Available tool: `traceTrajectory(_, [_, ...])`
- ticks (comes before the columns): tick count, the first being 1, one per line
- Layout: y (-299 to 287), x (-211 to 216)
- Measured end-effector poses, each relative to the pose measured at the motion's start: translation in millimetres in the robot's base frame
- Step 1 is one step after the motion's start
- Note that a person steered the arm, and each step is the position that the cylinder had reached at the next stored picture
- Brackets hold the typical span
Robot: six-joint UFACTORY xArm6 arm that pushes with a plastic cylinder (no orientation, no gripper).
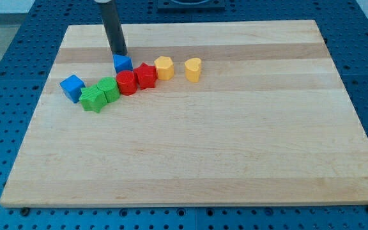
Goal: Move the red blue and green blocks downwards
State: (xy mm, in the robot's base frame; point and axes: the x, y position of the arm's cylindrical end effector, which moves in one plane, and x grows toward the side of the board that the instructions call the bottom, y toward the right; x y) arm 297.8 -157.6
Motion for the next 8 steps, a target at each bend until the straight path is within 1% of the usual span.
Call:
traceTrajectory(1, [0, 3])
traceTrajectory(2, [-4, 21])
traceTrajectory(4, [-16, 82])
traceTrajectory(6, [-16, 112])
traceTrajectory(7, [-16, 142])
traceTrajectory(8, [-16, 159])
